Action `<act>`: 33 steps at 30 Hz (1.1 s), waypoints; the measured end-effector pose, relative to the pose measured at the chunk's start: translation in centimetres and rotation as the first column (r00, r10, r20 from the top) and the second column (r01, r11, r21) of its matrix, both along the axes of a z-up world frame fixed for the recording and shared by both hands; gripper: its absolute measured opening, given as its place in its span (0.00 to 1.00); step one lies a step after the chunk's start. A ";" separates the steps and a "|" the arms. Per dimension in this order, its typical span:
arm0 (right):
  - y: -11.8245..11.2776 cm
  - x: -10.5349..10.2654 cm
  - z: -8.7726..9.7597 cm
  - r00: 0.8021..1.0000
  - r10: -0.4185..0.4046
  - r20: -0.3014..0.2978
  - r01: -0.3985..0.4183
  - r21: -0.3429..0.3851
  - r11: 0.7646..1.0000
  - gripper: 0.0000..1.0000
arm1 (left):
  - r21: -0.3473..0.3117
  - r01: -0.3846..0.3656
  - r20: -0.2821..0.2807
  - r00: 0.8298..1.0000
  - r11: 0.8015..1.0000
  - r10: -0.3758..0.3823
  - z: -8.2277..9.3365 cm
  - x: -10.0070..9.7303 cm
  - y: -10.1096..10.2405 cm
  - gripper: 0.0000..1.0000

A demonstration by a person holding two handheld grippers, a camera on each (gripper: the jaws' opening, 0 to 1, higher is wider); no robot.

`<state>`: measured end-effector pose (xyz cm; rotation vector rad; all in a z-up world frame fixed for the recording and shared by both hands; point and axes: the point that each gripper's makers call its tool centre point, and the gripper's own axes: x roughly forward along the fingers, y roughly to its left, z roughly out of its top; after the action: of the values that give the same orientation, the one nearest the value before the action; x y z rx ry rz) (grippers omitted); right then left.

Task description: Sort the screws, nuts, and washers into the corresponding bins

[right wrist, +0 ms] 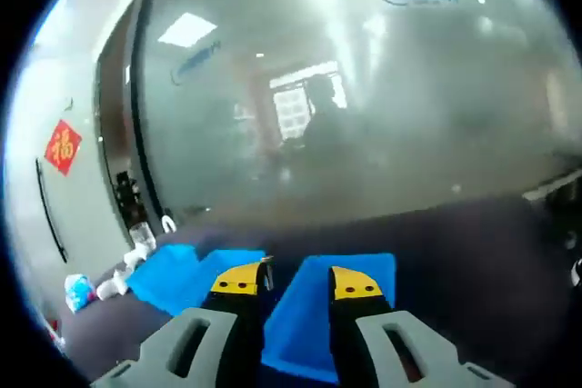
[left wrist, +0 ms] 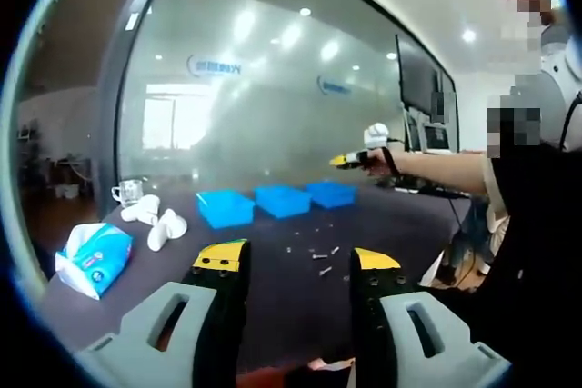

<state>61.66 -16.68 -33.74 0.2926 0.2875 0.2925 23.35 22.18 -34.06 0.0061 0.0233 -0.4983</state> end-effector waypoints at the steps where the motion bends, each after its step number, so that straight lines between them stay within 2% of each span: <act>1: -0.6 0.3 0.2 0.999 -0.014 0.035 0.017 -0.076 0.997 0.24 | 0.000 0.001 0.000 1.000 1.000 -0.001 0.0 0.0 0.0 0.38; 2: -1.2 0.5 0.5 0.997 -0.019 0.079 0.033 -0.187 0.982 0.24 | -0.001 0.000 0.000 1.000 1.000 0.000 0.0 0.0 0.0 0.38; 3: -1.1 0.5 0.7 0.995 -0.009 0.104 0.034 -0.240 0.970 0.24 | -0.001 -0.001 0.000 1.000 1.000 0.001 0.0 0.0 0.1 0.38; 5: -0.9 0.6 1.3 0.987 0.008 0.158 0.038 -0.282 0.959 0.23 | -0.004 -0.003 0.000 1.000 1.000 0.003 0.0 0.1 0.1 0.38; 8: -0.9 0.5 2.7 0.963 0.035 0.268 0.074 -0.386 0.919 0.23 | -0.006 -0.002 -0.001 1.000 1.000 0.002 0.0 0.1 0.1 0.38; 11: -0.3 0.2 3.5 0.941 0.082 0.329 0.082 -0.455 0.887 0.23 | -0.006 0.000 -0.003 1.000 1.000 0.000 -0.1 0.1 0.1 0.38; 12: -0.1 0.1 3.8 0.932 0.098 0.350 0.088 -0.480 0.873 0.23 | -0.006 0.000 -0.003 1.000 1.000 0.000 -0.1 0.1 0.1 0.38; 13: 0.4 -0.3 3.9 0.922 0.135 0.364 0.087 -0.532 0.842 0.24 | -0.007 0.000 -0.003 1.000 1.000 0.000 -0.1 0.1 0.1 0.38; 17: 1.5 -0.8 3.8 0.904 0.202 0.377 0.084 -0.619 0.781 0.25 | -0.010 0.000 -0.001 1.000 1.000 0.000 0.0 0.1 0.1 0.38; 18: 1.7 -0.9 3.7 0.903 0.201 0.381 0.086 -0.617 0.783 0.25 | -0.009 0.000 -0.001 1.000 1.000 0.000 0.0 0.1 0.1 0.38; 20: 2.0 -1.0 3.7 0.897 0.225 0.382 0.088 -0.651 0.754 0.25 | -0.007 0.000 -0.001 1.000 1.000 0.000 0.0 0.1 0.1 0.38; 21: 2.0 -1.1 3.7 0.892 0.240 0.382 0.097 -0.681 0.725 0.26 | -0.007 0.000 -0.001 1.000 1.000 0.000 0.0 0.1 0.1 0.38; 22: 2.2 -1.2 3.6 0.888 0.253 0.385 0.102 -0.701 0.706 0.26 | -0.007 0.001 -0.001 1.000 1.000 -0.001 0.0 0.1 0.1 0.38; 23: 2.3 -1.2 3.7 0.884 0.262 0.387 0.104 -0.709 0.698 0.26 | -0.008 0.000 -0.001 1.000 1.000 0.000 0.0 0.1 0.1 0.38; 24: 2.4 -1.3 3.7 0.878 0.278 0.389 0.110 -0.730 0.675 0.26 | -0.008 -0.001 -0.001 1.000 1.000 0.001 0.0 0.1 0.1 0.38; 27: 2.9 -1.8 4.0 0.851 0.331 0.407 0.158 -0.800 0.579 0.28 | -0.008 -0.004 -0.003 1.000 1.000 0.004 0.0 0.1 0.2 0.38; 29: 3.4 -2.1 4.0 0.837 0.365 0.408 0.174 -0.830 0.529 0.29 | -0.010 -0.003 -0.002 1.000 1.000 0.003 0.0 0.2 0.2 0.38; 30: 3.6 -2.2 3.8 0.835 0.370 0.406 0.171 -0.833 0.527 0.30 | -0.010 -0.002 -0.002 1.000 1.000 0.002 0.0 0.2 0.2 0.38; 33: 3.8 -2.4 3.6 0.830 0.392 0.396 0.179 -0.856 0.486 0.30 | -0.011 0.001 -0.003 1.000 1.000 -0.001 0.0 0.2 0.1 0.38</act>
<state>59.24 -12.91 -30.16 -0.8705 -0.1596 0.3129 23.56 22.23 -34.05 -0.0058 0.0234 -0.4989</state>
